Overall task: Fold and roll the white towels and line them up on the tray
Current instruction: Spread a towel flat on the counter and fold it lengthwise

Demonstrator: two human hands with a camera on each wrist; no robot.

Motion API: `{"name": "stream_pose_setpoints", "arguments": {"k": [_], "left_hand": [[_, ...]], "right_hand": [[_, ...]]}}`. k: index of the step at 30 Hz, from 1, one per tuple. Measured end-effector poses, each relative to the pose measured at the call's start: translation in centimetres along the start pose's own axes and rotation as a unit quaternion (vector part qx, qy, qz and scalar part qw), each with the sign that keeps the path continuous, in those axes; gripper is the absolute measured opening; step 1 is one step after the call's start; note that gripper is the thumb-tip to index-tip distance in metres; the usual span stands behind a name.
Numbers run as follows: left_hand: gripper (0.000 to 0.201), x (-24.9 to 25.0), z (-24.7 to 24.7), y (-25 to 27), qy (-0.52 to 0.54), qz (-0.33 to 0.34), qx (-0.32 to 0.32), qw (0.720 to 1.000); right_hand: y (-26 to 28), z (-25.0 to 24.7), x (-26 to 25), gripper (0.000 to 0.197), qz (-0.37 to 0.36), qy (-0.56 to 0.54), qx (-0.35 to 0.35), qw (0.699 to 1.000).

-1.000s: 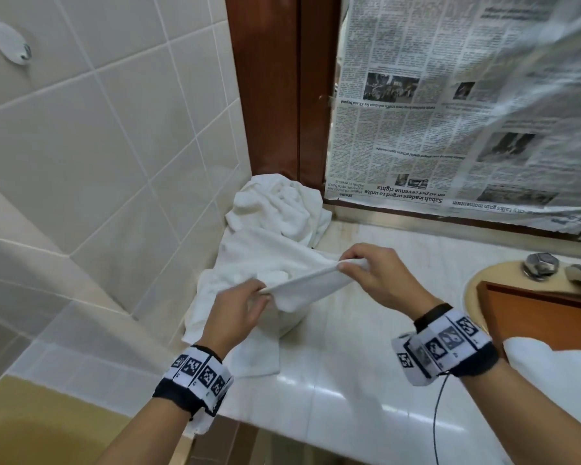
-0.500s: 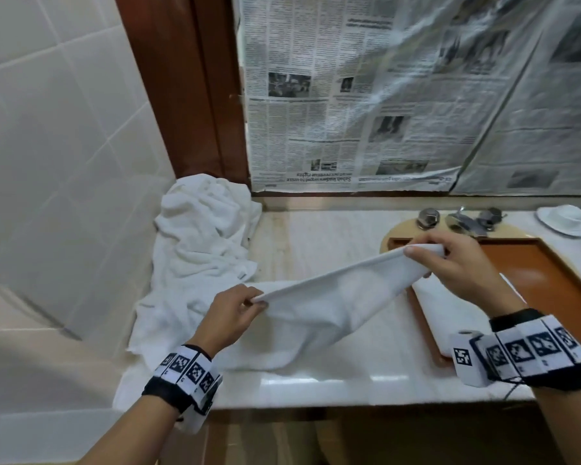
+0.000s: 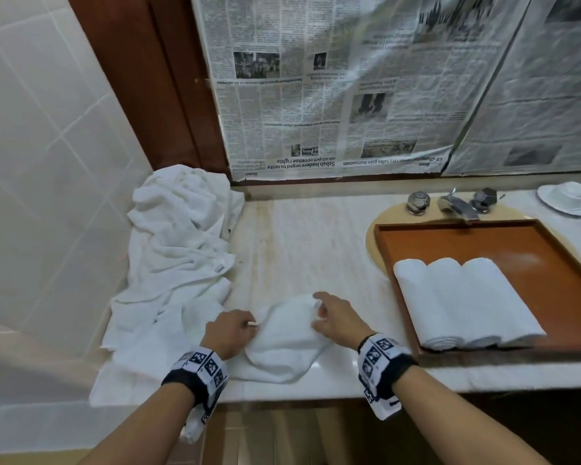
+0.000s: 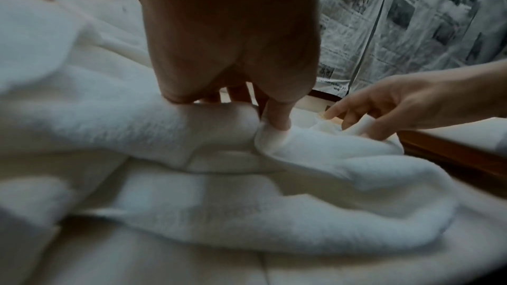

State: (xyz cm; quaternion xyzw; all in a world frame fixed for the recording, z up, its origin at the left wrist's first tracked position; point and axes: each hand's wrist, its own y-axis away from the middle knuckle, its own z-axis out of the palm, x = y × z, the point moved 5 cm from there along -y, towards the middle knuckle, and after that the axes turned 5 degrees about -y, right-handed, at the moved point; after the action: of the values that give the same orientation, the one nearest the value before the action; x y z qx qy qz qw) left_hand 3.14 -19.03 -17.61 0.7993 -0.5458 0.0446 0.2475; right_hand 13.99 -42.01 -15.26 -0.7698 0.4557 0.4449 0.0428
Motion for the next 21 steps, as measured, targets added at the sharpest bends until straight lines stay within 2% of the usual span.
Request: {"name": "stream_pose_setpoints", "arguments": {"k": [2,5,7,11,14,16,18,21], "left_hand": [[0.023,0.9,0.6,0.8,0.034,0.015,0.001,0.999],[0.014,2.4,1.8,2.4,0.110,0.054,-0.010,0.992],[0.018,3.6,2.5,3.2,0.121,0.075,-0.027,0.989],[0.020,5.9,4.0,4.4,0.083,0.086,-0.095,0.988],[0.020,7.4,4.8,5.6,0.040,0.106,-0.183,0.976],[0.023,8.0,4.9,6.5,0.056,0.107,-0.235,0.964],[0.023,8.1,4.2,7.1,0.109,0.091,-0.248,0.958],[0.013,7.7,2.6,7.7,0.167,0.084,-0.240,0.952]], "right_hand": [[-0.4,1.1,0.6,0.076,0.000,0.053,-0.028,0.998],[-0.1,1.5,1.4,0.081,0.000,0.129,-0.071,0.989],[0.6,1.4,2.3,0.071,0.010,0.162,-0.101,0.982],[3.2,1.3,3.4,0.030,-0.003,0.182,-0.095,0.979],[5.6,1.1,4.2,0.016,0.001,0.159,-0.116,0.980],[7.2,0.5,4.4,0.011,0.012,0.102,-0.132,0.986],[8.6,-0.5,4.1,0.006,0.014,0.027,-0.126,0.992],[10.0,-2.4,2.9,0.009,0.012,-0.019,-0.091,0.996]]}}
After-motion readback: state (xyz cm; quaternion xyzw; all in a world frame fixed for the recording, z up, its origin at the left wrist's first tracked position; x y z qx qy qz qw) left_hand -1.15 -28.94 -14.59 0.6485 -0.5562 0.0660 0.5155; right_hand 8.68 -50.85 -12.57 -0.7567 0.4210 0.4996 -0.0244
